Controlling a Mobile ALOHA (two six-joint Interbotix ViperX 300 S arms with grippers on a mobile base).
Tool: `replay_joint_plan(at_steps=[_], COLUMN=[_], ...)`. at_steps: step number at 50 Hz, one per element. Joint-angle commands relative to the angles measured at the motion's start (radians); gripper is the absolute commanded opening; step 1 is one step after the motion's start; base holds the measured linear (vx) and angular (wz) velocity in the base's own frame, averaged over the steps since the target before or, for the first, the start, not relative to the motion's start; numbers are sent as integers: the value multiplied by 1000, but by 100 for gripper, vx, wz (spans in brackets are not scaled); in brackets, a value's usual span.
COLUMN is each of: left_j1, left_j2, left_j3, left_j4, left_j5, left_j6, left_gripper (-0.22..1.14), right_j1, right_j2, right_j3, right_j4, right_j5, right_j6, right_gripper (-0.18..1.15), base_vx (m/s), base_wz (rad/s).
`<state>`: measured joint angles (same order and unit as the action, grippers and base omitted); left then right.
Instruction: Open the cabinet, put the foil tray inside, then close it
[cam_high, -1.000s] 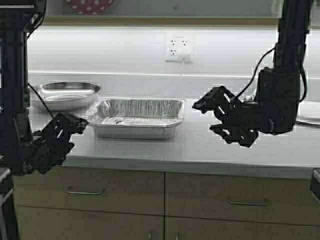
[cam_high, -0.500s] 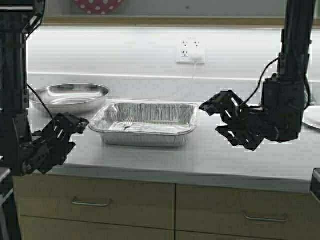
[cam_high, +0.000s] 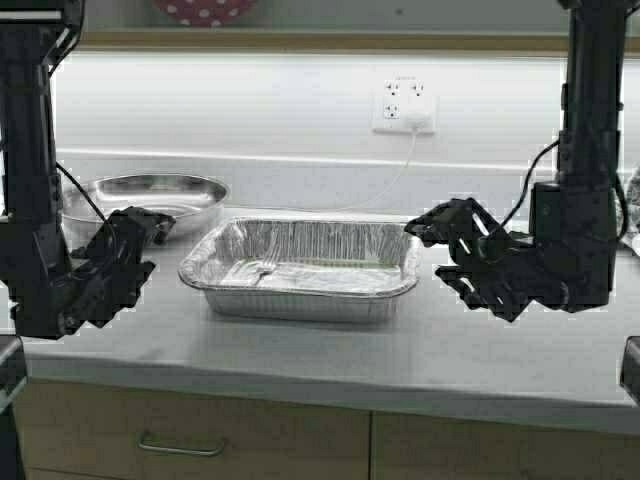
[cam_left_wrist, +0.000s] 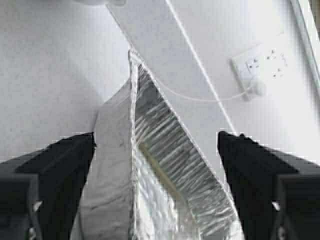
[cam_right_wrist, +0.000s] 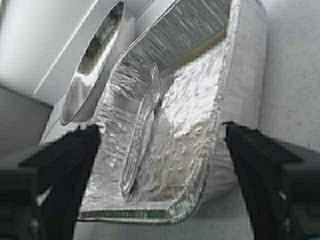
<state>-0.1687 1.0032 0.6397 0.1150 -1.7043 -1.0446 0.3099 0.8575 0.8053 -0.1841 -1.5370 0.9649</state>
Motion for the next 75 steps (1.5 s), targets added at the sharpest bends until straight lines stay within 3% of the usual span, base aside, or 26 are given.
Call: replay_joint_plan(at_steps=[1,16,35,40,44,47,53,54,57,65,75], left_j1=[2,3,18,20,23,23,23,23,23,23,23], left_j2=[3,44,44,44,44,44,43,40,35,8,-80], left_j3=[-58,-198,-239,-239,-241,-244,-238,-233,-224,-179,-66], left_j4=[8,81,189,212,250,279,301,301,301,301,314], left_j5=[17,143,222,221,222,224,227,227,229,229,225], left_j6=[-43,-71,-158,-161,-163,-164,-164,-163,-161,-160,-163], left_gripper=[102,102,101,98,88,74,21,6,-12,7,2], right_j1=[-8,-15,-17,-15,-15,-15,-15,-15,-15,-15,-15], right_j2=[11,95,160,160,158,158,158,158,152,123,41], right_j3=[-31,-155,-227,-229,-225,-224,-222,-221,-221,-190,-92], right_j4=[2,-11,-49,-49,-49,-49,-51,-51,-51,-51,-51], right_j5=[-15,-15,-15,-15,-15,-17,-18,-18,-20,-32,-41], right_j6=[17,100,190,193,198,206,207,207,212,213,218], right_gripper=[104,104,103,97,82,63,11,4,-6,11,8], base_vx=[10,7,4,3,2,1,0,0,0,0,0], base_wz=[0,0,-1,-1,-1,-1,0,0,0,0,0])
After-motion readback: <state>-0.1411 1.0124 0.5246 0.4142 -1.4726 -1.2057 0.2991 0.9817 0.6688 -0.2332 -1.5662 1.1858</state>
